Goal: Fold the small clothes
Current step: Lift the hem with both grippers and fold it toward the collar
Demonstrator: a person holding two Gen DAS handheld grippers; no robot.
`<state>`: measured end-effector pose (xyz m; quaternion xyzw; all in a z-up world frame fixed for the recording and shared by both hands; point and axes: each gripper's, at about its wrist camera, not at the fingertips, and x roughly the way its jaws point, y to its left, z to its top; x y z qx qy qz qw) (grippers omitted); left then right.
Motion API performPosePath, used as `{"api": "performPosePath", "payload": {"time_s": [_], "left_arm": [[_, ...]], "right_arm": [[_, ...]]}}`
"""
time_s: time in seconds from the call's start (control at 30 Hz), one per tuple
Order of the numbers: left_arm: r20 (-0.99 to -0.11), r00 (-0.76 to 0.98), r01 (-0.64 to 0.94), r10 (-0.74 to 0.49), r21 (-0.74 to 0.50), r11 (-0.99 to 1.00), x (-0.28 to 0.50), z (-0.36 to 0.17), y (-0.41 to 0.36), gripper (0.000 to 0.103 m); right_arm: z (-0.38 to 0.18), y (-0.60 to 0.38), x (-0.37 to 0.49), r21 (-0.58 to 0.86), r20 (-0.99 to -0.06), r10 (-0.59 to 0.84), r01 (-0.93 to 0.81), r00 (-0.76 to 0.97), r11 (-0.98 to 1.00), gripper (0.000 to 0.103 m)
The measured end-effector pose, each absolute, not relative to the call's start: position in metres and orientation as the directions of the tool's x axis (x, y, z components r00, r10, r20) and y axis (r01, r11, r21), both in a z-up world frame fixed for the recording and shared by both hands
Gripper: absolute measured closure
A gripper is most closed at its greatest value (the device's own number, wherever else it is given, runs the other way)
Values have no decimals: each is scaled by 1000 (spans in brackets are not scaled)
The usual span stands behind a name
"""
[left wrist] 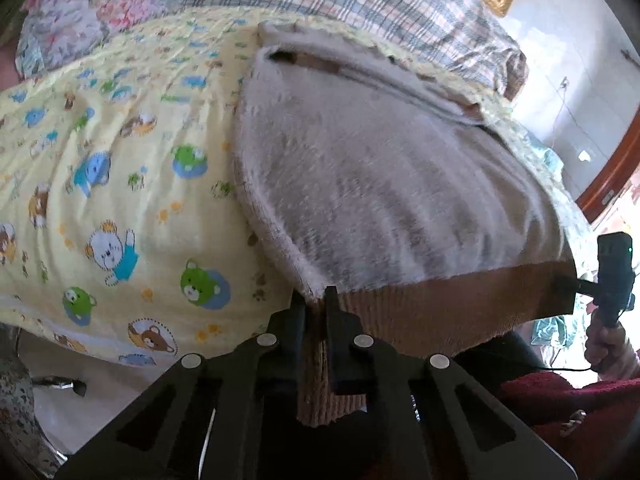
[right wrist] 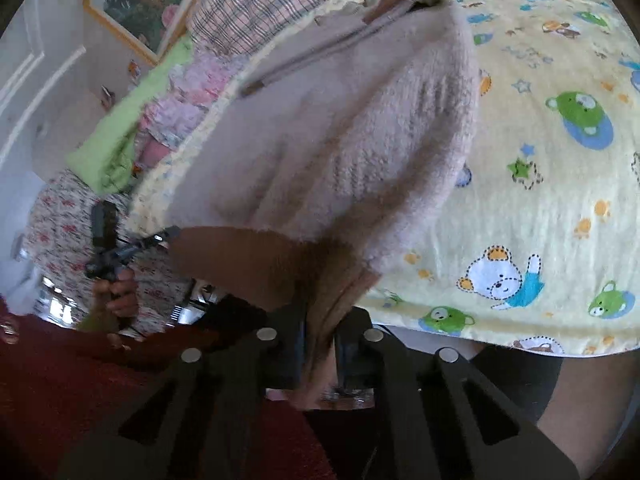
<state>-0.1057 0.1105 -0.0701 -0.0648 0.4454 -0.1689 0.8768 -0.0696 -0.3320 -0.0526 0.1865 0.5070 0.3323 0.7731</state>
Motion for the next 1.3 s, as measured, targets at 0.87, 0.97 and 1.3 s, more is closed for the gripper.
{"api": "performPosePath", "payload": {"time_s": [0.87, 0.97, 1.3], "left_arm": [[-429, 830, 219, -356, -336, 916, 61, 75, 90, 99], [-448, 828, 190, -337, -341, 921, 101, 74, 86, 99], [-553, 790, 108, -264, -297, 949, 221, 45, 71, 99]], "right_arm": [[63, -351, 104, 783, -205, 786, -385, 583, 489, 94], [64, -352, 137, 784, -215, 768, -362, 603, 504, 94], [32, -352, 258, 815, -306, 722, -220, 621, 535, 94]]}}
